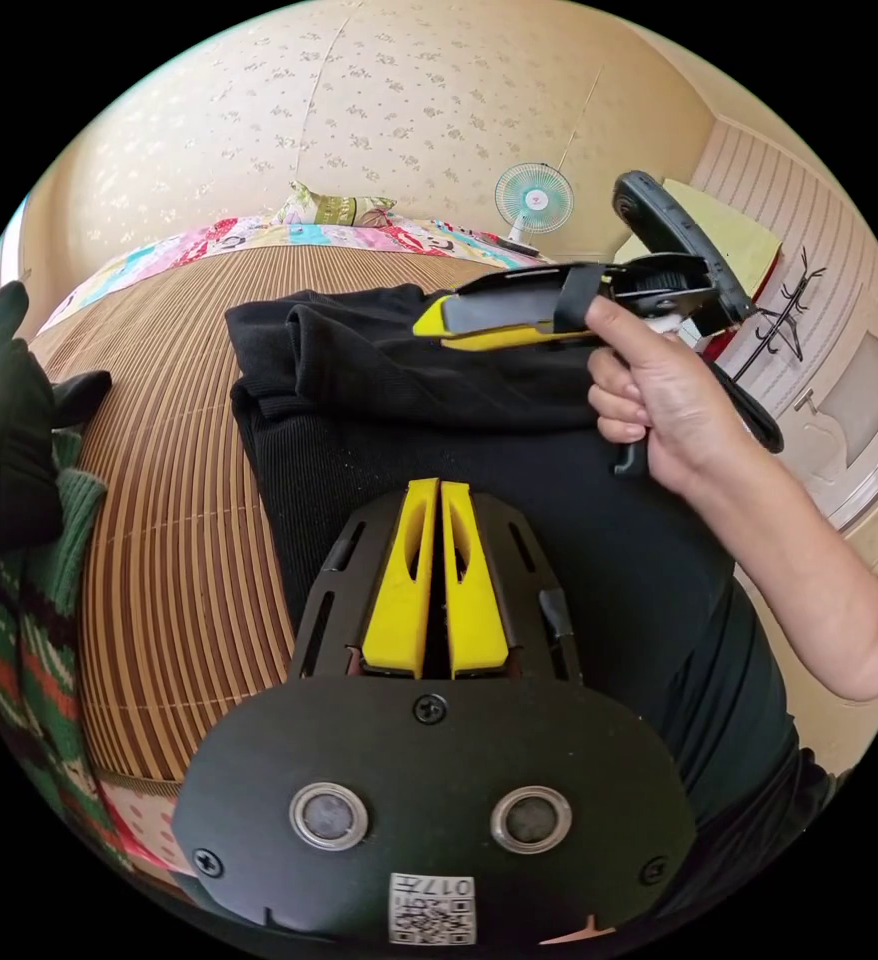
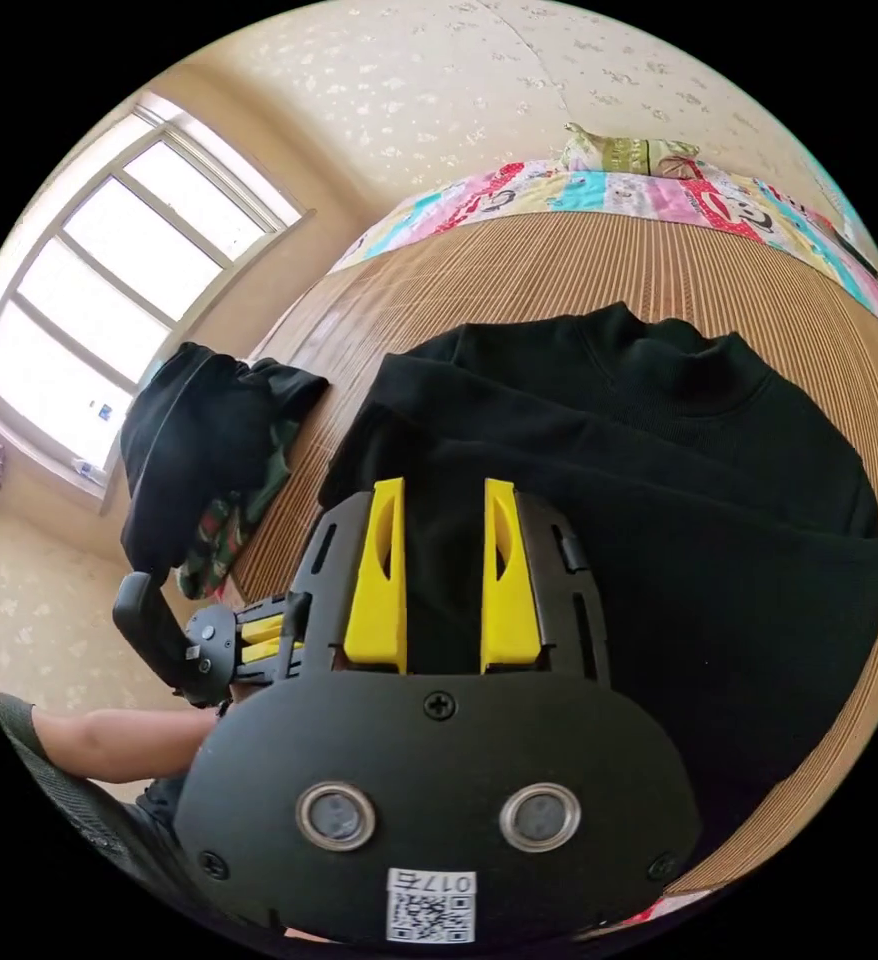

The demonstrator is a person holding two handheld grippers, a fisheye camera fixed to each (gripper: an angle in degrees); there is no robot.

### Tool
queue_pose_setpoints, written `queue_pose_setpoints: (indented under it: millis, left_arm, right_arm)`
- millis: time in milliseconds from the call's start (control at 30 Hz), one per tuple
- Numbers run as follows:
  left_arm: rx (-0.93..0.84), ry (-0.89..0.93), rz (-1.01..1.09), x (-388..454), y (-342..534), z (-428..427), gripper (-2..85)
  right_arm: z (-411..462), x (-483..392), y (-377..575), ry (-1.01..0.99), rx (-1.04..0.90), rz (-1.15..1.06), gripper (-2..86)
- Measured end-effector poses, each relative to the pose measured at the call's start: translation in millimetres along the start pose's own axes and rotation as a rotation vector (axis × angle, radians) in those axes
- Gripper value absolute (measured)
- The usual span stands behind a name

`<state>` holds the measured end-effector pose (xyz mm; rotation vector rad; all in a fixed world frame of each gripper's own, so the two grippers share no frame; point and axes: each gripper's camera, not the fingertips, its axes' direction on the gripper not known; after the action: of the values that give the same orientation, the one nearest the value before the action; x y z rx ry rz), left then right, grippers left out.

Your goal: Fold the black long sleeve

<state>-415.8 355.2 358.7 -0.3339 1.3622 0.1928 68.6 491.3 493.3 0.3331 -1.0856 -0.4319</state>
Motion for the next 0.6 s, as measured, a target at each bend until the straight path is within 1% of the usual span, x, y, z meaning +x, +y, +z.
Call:
queue_pose_setpoints:
  millis: [100, 167, 200, 233, 300, 367, 400, 500, 533, 600]
  left_arm:
    - [0.000, -0.002, 0.001, 2.3, 1.2, -0.3, -1.0]
    - [0.000, -0.003, 0.001, 3.7, 1.8, -0.3, -1.0]
    - [-0.002, -0.004, 0.001, 4.8, 2.1, -0.2, -1.0]
    - [0.000, -0.004, 0.001, 5.4, 2.3, -0.3, -1.0]
    - [-0.001, -0.006, 0.003, 8.0, 3.0, -0.1, -1.0]
    - [0.000, -0.008, 0.004, 10.0, 3.4, -0.1, -1.0]
    - [-0.001, -0.009, 0.004, 11.3, 3.5, -0.1, -0.9]
    - [0.000, -0.012, 0.005, 15.1, 3.8, 0.1, -0.9]
    - [0.000, -0.013, 0.006, 16.0, 3.8, 0.1, -0.9]
    - [0.000, -0.015, 0.007, 19.2, 3.7, 0.2, -0.9]
  right_arm:
    - [16.9, -8.9, -4.9, 0.036, -0.015, -0.043, 7.3]
    - [38.6, -17.4, -10.6, 0.112, -0.104, -0.059, 3.0]
    - [40.5, -20.5, -10.9, 0.123, -0.108, -0.069, 2.7]
    - [37.5, -27.3, -10.4, 0.143, -0.084, -0.080, 2.1]
    - [24.0, -38.3, -8.8, 0.118, -0.005, -0.104, 1.9]
    - [6.4, -46.4, -7.1, 0.079, 0.102, -0.106, 2.6]
    - [5.1, -47.2, -7.6, 0.072, 0.110, -0.105, 3.0]
    - [15.2, -48.8, -13.3, -0.003, 0.053, -0.112, 8.7]
    - [22.5, -49.4, -14.8, -0.011, 0.025, -0.116, 12.1]
    - [35.6, -47.5, -16.4, 0.034, -0.016, -0.087, 12.7]
